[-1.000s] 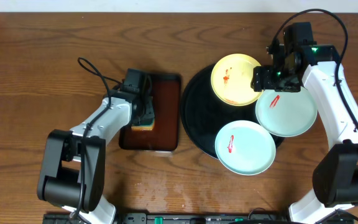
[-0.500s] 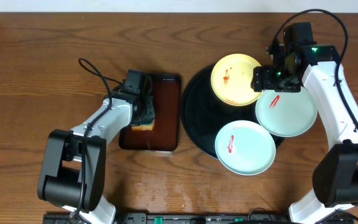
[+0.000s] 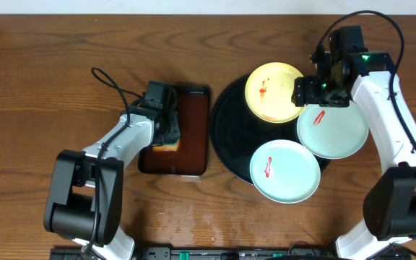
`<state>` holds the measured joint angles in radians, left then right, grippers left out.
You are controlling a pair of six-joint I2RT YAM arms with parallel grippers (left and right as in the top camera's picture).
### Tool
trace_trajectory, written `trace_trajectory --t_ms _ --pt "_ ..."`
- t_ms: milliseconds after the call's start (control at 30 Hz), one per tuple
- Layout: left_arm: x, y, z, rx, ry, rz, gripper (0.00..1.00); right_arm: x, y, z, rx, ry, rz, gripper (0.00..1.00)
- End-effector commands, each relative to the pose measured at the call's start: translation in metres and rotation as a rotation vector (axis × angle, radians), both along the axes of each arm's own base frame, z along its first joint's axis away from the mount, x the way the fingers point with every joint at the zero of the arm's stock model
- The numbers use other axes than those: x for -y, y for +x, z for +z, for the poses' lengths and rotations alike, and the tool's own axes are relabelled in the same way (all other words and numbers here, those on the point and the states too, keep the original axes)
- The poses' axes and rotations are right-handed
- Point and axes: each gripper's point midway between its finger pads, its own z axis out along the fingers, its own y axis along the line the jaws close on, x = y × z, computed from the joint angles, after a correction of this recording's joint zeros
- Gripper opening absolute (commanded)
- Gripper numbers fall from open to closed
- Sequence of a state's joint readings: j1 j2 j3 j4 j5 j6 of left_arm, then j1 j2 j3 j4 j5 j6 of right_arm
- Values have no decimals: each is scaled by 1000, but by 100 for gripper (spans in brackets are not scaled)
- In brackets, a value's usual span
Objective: Clean dirty plates on tray and stack at the side
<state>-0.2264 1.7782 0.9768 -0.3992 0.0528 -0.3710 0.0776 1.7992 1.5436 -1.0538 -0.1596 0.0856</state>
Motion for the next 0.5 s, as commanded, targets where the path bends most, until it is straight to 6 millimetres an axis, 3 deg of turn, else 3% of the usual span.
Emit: trace_trajectory --t_ms 0,67,200,467 --pt "-6 -30 -41 -138 33 -1 26 -2 2 4 13 -8 19 84" --pt "-6 -30 -41 -138 32 -1 8 -2 2 4 13 -8 19 84" --pt "-3 -29 -31 -135 17 -4 7 -2 2 4 13 -8 19 85" --pt "1 -8 48 40 -23 -5 7 -2 2 3 11 -8 19 86"
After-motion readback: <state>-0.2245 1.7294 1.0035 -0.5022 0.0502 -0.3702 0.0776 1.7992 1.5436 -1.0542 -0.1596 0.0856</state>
